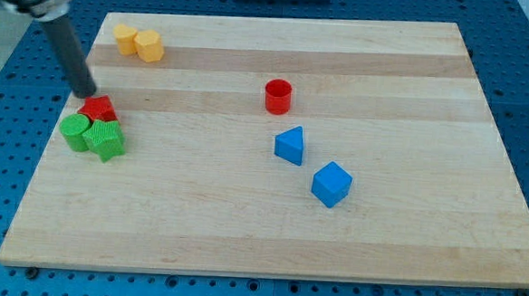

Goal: Nudge the red circle a bit down

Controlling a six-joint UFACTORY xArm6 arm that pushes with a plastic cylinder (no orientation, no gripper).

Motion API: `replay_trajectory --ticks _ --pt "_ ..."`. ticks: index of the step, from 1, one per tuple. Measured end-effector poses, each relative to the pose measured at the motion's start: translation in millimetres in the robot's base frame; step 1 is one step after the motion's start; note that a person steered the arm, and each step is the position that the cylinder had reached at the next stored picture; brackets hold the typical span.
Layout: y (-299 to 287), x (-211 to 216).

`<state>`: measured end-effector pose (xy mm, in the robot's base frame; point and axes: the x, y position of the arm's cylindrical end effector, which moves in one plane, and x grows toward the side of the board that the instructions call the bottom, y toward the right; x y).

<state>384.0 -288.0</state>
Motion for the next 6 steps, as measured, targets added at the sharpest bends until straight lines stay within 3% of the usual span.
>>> replay_trajectory --ticks 1,3,4,6 --pt "55.6 12.0" --pt "175.7 -83.9" --pt "282.0 -84.0" --pt "304.9 -26.6"
